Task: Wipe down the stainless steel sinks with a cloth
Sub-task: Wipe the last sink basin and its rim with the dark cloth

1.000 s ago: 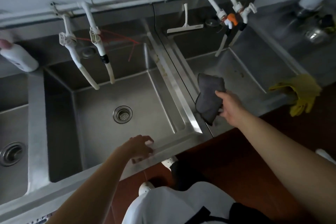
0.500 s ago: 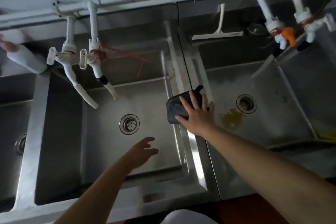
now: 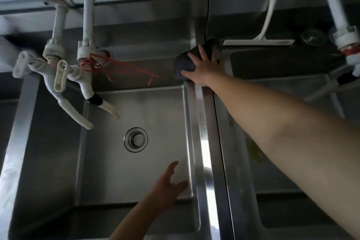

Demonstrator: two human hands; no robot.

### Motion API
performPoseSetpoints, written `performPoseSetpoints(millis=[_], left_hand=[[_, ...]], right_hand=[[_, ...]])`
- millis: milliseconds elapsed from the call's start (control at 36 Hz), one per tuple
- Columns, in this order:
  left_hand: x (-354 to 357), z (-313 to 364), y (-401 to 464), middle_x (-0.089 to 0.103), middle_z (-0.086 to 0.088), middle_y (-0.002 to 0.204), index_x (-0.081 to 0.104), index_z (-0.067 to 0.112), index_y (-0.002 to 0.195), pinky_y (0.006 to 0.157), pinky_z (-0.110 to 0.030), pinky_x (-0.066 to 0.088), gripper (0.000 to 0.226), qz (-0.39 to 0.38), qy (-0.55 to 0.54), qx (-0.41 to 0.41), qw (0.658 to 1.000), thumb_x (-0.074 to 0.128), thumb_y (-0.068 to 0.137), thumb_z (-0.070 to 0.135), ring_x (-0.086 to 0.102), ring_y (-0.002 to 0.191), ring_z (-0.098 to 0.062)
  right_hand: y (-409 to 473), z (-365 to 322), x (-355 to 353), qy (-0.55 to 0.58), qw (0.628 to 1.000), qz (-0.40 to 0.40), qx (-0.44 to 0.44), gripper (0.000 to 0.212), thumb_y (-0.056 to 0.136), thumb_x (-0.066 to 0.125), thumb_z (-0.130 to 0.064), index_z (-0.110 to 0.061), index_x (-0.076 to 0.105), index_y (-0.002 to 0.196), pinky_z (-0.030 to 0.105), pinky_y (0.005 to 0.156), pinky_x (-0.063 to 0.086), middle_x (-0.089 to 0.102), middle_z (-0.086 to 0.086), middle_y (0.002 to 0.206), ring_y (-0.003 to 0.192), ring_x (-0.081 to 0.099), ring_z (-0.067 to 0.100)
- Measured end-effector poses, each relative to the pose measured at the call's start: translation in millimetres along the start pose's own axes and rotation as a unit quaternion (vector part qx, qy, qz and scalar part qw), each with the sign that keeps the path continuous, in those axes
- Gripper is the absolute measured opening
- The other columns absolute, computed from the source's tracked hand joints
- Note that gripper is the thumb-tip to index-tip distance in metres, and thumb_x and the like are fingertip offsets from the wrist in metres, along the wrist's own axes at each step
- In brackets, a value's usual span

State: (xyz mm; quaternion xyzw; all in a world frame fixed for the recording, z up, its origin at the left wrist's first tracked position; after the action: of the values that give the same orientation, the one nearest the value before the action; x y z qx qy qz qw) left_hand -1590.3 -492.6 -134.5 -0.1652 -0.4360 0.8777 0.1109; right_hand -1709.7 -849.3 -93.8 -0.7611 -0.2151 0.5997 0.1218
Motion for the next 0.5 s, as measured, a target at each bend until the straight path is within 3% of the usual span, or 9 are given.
performPoseSetpoints(millis=[56, 139, 222, 333, 389, 417, 500], left_hand=[[-6.5, -14.3, -2.4, 0.043, -0.017, 0.148, 0.032, 0.030, 0.151, 0.088, -0.023, 0.045, 0.071, 0.019, -0.002, -0.010, 1.000, 0.071, 0.092, 0.019, 0.057, 0.120, -0.018], [-16.1, -35.2, -8.7, 0.045, -0.017, 0.145, 0.037, 0.028, 0.149, 0.095, -0.030, 0.047, 0.068, 0.041, -0.006, -0.034, 0.999, 0.071, 0.091, 0.017, 0.055, 0.128, -0.033], [-25.8, -50.1, -16.9, 0.046, -0.020, 0.143, 0.039, 0.027, 0.147, 0.106, -0.042, 0.046, 0.066, 0.060, -0.029, -0.047, 0.997, 0.071, 0.091, 0.014, 0.051, 0.128, -0.030], [-38.3, -67.7, -27.8, 0.045, -0.019, 0.139, 0.038, 0.026, 0.146, 0.094, -0.045, 0.049, 0.062, 0.065, -0.063, -0.074, 0.993, 0.065, 0.094, 0.005, 0.056, 0.119, -0.036], [-44.5, -80.2, -28.1, 0.044, -0.026, 0.140, 0.039, 0.023, 0.145, 0.070, -0.038, 0.049, 0.061, 0.067, -0.097, -0.087, 0.989, 0.060, 0.094, -0.002, 0.058, 0.101, -0.036], [-47.1, -87.4, -27.3, 0.044, -0.026, 0.140, 0.040, 0.022, 0.144, 0.065, -0.032, 0.043, 0.059, 0.072, -0.101, -0.095, 0.988, 0.060, 0.095, -0.002, 0.057, 0.098, -0.035], [-54.6, -107.7, -25.9, 0.047, -0.024, 0.135, 0.047, 0.019, 0.139, 0.083, -0.032, 0.040, 0.053, 0.100, -0.068, -0.109, 0.987, 0.065, 0.092, 0.002, 0.054, 0.115, -0.035]], right_hand=[[3.5, -1.6, -2.4, -0.010, 1.000, 0.006, -0.003, 0.082, 0.086, 0.040, -0.076, -0.046, 0.008, 0.156, 0.065, 0.119, -0.002, -0.017, -0.008, 0.166, 0.151, -0.015, 0.038], [2.0, -5.1, -2.6, -0.013, 1.000, 0.008, -0.001, 0.082, 0.087, 0.039, -0.075, -0.044, 0.008, 0.156, 0.066, 0.118, -0.002, -0.017, -0.007, 0.166, 0.151, -0.016, 0.040], [-5.9, -7.4, 0.2, -0.013, 1.000, 0.009, 0.011, 0.086, 0.086, 0.041, -0.075, -0.041, 0.006, 0.157, 0.067, 0.118, 0.000, -0.019, -0.006, 0.166, 0.150, -0.018, 0.040], [-33.9, -8.7, 20.0, -0.032, 0.999, 0.024, 0.010, 0.104, 0.076, 0.052, -0.080, -0.039, 0.002, 0.157, 0.068, 0.114, -0.004, -0.019, -0.002, 0.166, 0.150, -0.019, 0.042], [-53.8, -7.6, 33.3, -0.047, 0.998, 0.037, 0.008, 0.107, 0.074, 0.055, -0.079, -0.039, 0.001, 0.157, 0.070, 0.113, -0.003, -0.018, -0.001, 0.166, 0.150, -0.017, 0.042], [-64.1, -6.7, 39.7, -0.051, 0.998, 0.041, 0.006, 0.108, 0.073, 0.056, -0.078, -0.039, 0.001, 0.157, 0.070, 0.113, -0.003, -0.018, -0.001, 0.166, 0.150, -0.017, 0.042], [-96.6, -1.7, 57.0, -0.048, 0.998, 0.051, -0.003, 0.106, 0.074, 0.056, -0.078, -0.039, 0.001, 0.157, 0.069, 0.113, -0.002, -0.017, -0.002, 0.166, 0.150, -0.015, 0.041]])
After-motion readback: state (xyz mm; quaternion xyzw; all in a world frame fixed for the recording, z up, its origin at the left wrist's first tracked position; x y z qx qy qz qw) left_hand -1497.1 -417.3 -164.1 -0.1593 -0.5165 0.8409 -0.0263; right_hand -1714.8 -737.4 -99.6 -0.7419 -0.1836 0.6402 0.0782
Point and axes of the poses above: each hand's wrist, its own y-axis towards the middle knuckle, its own x-axis out of the palm, z = x × y, the point moved 8 cm from there along y, towards the middle knuckle
